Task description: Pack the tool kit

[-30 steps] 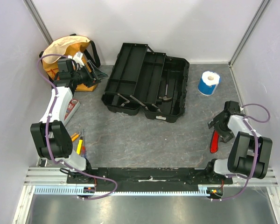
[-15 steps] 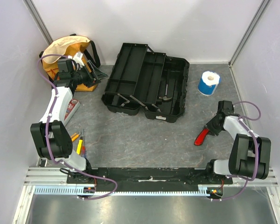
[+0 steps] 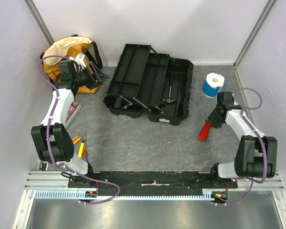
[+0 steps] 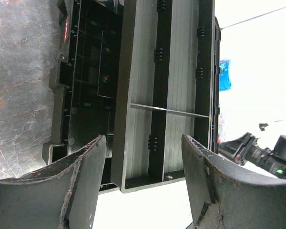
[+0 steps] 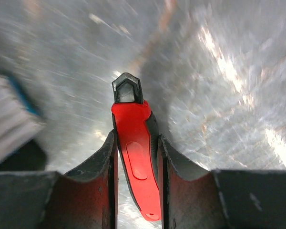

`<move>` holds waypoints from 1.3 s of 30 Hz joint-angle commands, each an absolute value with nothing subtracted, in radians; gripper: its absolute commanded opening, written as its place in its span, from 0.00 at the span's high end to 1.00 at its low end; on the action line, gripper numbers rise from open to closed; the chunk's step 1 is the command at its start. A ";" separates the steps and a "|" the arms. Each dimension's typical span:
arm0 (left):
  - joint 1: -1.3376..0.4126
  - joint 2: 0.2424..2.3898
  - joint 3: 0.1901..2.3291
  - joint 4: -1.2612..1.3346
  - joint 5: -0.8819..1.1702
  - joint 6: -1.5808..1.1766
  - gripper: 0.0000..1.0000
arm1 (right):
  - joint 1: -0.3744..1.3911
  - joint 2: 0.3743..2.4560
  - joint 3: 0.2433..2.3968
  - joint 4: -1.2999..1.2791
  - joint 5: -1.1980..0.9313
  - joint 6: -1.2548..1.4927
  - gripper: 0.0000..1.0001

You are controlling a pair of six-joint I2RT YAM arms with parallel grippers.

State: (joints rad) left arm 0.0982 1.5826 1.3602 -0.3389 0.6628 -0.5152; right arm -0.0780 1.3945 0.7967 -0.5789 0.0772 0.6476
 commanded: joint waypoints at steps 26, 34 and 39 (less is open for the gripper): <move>0.094 1.482 1.364 -0.385 0.608 -0.459 0.30 | 0.449 1.856 1.789 -0.219 -0.018 0.804 1.00; 0.094 1.462 1.347 -0.402 0.591 -0.446 0.30 | 0.492 1.966 1.812 -0.225 0.064 0.864 1.00; 0.094 1.468 1.351 -0.402 0.597 -0.453 0.30 | 0.509 2.016 1.836 -0.293 0.103 0.922 1.00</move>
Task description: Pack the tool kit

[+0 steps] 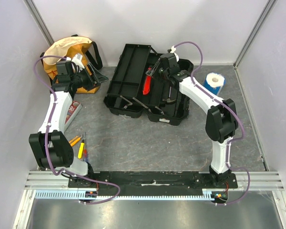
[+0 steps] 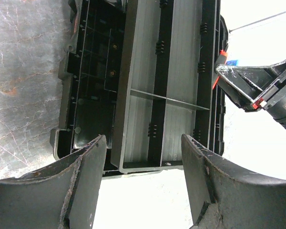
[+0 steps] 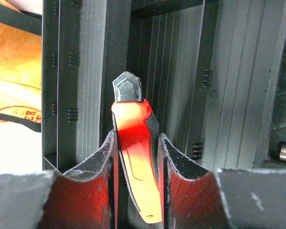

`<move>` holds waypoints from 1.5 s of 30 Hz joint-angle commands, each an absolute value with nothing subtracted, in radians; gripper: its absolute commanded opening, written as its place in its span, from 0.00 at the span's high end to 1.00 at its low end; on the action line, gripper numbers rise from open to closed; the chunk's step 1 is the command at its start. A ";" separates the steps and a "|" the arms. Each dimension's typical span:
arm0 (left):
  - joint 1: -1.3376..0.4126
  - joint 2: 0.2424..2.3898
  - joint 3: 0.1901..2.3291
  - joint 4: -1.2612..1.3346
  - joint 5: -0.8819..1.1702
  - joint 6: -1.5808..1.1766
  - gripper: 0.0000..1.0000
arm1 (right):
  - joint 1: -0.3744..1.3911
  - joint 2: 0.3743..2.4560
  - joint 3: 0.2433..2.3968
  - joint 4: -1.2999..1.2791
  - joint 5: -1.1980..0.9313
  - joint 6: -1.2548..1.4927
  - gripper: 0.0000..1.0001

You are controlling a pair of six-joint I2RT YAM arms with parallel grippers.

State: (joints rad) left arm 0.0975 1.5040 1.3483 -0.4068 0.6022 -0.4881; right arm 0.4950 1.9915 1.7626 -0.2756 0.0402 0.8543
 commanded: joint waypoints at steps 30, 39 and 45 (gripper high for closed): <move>0.095 1.339 1.238 -0.520 0.395 -0.483 0.30 | 0.534 1.958 1.805 -0.403 0.187 0.959 0.79; 0.138 1.215 1.060 -0.647 0.003 -0.601 0.28 | 0.509 1.685 1.727 -0.506 0.373 0.856 0.54; 0.265 1.126 0.884 -0.650 -0.090 -0.710 0.25 | 0.385 1.559 1.571 -0.538 0.285 0.853 0.49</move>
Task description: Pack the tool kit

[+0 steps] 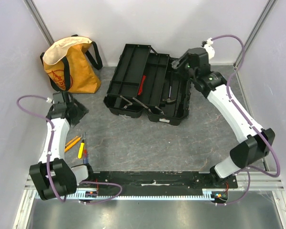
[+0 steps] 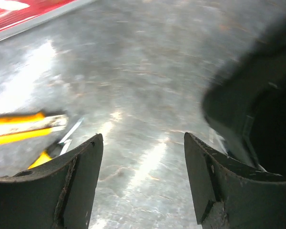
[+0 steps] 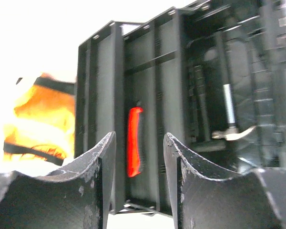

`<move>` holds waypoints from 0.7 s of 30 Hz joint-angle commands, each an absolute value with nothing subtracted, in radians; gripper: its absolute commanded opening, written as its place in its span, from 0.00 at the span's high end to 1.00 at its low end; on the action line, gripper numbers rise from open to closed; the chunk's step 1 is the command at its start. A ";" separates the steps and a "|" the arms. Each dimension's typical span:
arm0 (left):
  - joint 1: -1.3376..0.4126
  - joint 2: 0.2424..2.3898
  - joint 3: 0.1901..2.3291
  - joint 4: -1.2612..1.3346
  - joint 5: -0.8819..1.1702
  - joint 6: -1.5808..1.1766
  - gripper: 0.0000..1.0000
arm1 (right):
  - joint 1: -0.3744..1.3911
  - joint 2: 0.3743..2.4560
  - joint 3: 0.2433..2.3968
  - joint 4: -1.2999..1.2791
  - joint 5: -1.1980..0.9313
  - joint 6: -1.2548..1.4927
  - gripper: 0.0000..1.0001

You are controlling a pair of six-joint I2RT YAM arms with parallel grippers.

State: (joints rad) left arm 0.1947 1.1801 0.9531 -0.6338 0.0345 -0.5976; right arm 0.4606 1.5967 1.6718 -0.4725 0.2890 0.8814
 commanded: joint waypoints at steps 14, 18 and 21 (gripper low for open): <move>0.489 1.057 0.698 -0.792 -0.334 -1.098 0.21 | 0.129 1.532 1.446 -0.598 0.106 0.741 0.41; 0.506 1.084 0.676 -0.759 -0.357 -1.152 0.20 | 0.095 1.563 1.477 -0.610 0.069 0.741 0.41; 0.532 1.162 0.683 -0.759 -0.347 -1.192 0.20 | 0.078 1.568 1.491 -0.618 0.078 0.739 0.41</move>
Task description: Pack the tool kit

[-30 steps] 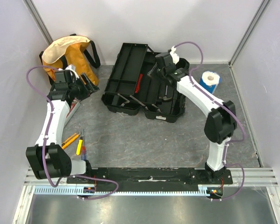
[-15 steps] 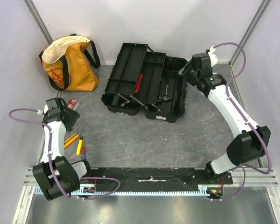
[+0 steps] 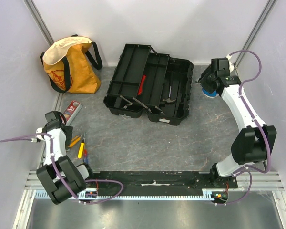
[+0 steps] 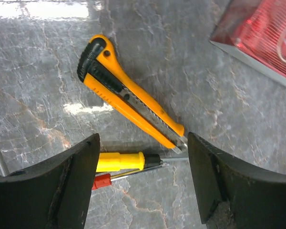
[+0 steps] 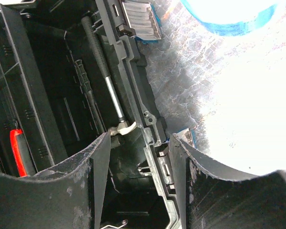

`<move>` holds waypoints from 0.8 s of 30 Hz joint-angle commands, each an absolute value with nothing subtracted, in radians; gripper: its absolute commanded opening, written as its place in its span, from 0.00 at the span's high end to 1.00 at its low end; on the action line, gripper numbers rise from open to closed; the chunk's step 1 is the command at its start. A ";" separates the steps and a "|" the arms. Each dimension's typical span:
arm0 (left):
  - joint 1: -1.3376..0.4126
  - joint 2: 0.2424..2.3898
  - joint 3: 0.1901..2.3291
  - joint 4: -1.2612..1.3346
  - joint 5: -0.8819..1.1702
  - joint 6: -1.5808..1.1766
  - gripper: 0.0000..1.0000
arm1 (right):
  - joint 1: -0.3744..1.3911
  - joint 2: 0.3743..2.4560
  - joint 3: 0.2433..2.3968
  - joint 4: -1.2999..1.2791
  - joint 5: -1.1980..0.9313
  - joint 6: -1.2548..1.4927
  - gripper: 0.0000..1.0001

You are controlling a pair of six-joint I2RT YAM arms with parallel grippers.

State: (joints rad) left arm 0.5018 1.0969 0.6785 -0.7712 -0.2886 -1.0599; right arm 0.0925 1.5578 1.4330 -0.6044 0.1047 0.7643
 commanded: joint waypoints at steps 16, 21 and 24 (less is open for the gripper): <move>0.554 1.482 0.785 -0.758 -0.379 -1.307 0.40 | 0.046 1.621 1.548 -0.627 0.083 0.756 0.44; 0.558 1.500 0.792 -0.744 -0.357 -1.296 0.81 | 0.046 1.634 1.557 -0.626 0.095 0.759 0.44; 0.557 1.488 0.802 -0.749 -0.335 -1.272 0.98 | 0.046 1.641 1.569 -0.629 0.103 0.758 0.44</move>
